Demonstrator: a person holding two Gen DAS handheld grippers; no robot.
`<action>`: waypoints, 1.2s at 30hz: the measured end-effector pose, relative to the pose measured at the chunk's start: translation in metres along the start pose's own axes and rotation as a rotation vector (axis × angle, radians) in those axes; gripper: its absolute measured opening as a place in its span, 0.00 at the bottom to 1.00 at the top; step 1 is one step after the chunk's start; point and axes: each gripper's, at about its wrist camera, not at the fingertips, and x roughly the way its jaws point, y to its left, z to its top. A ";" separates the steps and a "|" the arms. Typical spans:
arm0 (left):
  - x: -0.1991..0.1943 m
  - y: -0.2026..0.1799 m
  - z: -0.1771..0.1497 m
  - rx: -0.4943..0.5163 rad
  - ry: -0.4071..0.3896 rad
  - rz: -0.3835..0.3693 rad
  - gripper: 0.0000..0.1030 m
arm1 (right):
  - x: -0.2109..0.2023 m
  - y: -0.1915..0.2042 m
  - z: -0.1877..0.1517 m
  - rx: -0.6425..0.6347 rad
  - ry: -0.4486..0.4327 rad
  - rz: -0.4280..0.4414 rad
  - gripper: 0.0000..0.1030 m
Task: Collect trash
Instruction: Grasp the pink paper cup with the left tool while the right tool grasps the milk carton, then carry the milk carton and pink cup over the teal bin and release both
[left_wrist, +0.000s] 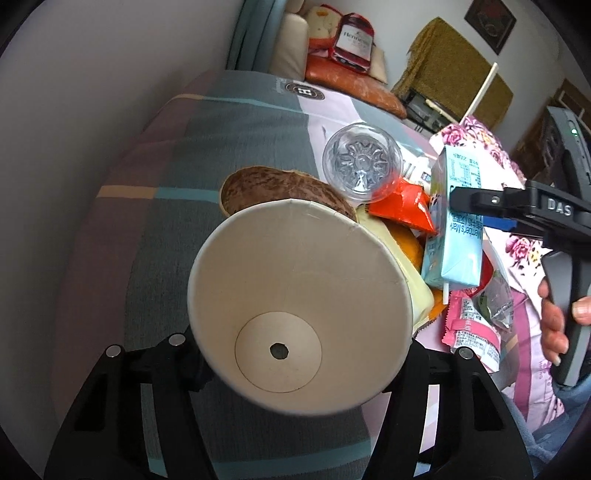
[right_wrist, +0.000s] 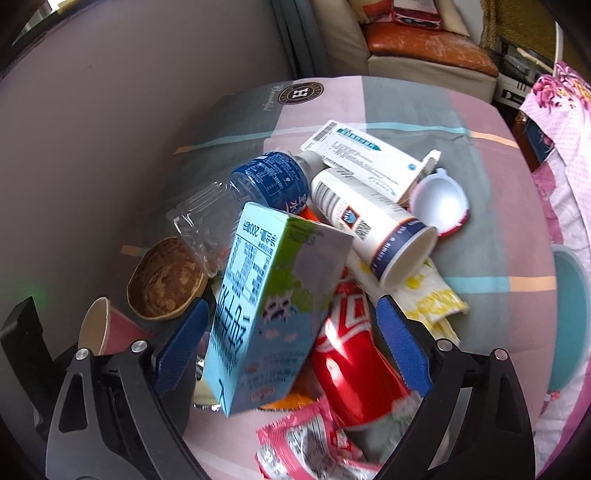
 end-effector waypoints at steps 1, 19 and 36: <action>-0.001 0.001 0.001 -0.008 0.006 0.000 0.61 | 0.003 0.001 0.000 -0.003 0.004 0.014 0.71; -0.033 -0.091 0.060 0.161 -0.021 -0.115 0.61 | -0.106 -0.068 0.007 0.136 -0.226 -0.016 0.59; 0.086 -0.334 0.076 0.509 0.181 -0.316 0.61 | -0.177 -0.279 -0.071 0.495 -0.351 -0.274 0.59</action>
